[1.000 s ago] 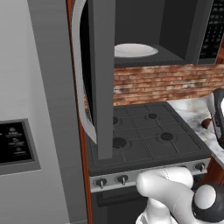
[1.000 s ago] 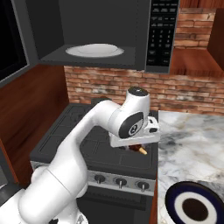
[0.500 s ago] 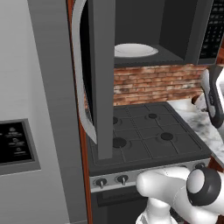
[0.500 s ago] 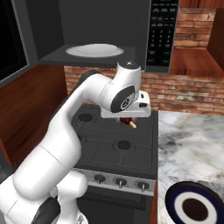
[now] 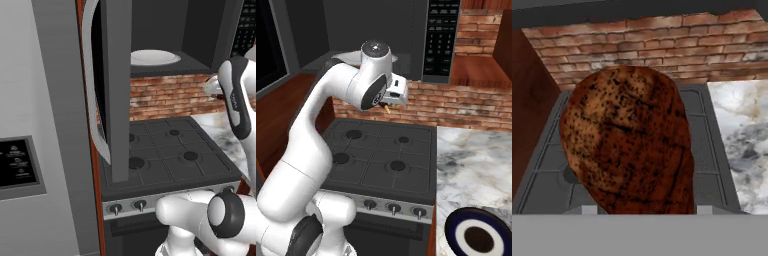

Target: Pick the steak from the counter and place it in the microwave.

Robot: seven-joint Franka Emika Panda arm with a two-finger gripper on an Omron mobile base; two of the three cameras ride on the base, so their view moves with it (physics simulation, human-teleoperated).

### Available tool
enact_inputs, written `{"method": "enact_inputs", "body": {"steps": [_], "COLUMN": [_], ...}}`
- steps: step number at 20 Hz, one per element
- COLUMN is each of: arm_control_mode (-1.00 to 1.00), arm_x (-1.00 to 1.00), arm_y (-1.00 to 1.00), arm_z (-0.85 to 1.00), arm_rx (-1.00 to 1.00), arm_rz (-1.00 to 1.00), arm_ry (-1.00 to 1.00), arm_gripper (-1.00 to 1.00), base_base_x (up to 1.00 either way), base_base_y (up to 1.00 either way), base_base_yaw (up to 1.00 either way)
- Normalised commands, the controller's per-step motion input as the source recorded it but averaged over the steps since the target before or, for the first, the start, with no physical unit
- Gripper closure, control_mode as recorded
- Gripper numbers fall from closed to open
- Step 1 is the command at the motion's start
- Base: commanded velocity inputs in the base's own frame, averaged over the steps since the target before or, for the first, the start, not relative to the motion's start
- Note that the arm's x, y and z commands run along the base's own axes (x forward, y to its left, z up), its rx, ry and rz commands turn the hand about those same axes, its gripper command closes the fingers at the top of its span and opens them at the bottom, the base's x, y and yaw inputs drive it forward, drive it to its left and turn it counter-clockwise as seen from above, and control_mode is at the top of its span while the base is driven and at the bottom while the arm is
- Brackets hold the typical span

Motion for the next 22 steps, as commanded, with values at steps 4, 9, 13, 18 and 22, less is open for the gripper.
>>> {"method": "enact_inputs", "body": {"steps": [4,9,13,18,22], "arm_control_mode": [-1.00,-1.00,-1.00,-1.00,-1.00], "arm_x": [0.00,0.21,0.93,0.58,0.50], "arm_y": [0.74,0.32,0.00,0.06,0.33], "arm_z": [0.54,0.69,0.70,0.83,0.51], "arm_rx": [0.11,0.08,0.02,0.00,0.00], "arm_rz": [-0.15,-0.07,0.00,0.00,0.00], "arm_ry": [-0.34,-0.25,0.00,0.02,0.04], "arm_gripper": [1.00,1.00,1.00,1.00,1.00], "base_base_x": [0.00,0.00,0.00,0.00,0.00], "base_base_y": [0.00,0.00,0.00,0.00,0.00], "base_base_yaw": [0.00,0.00,0.00,0.00,0.00]}}
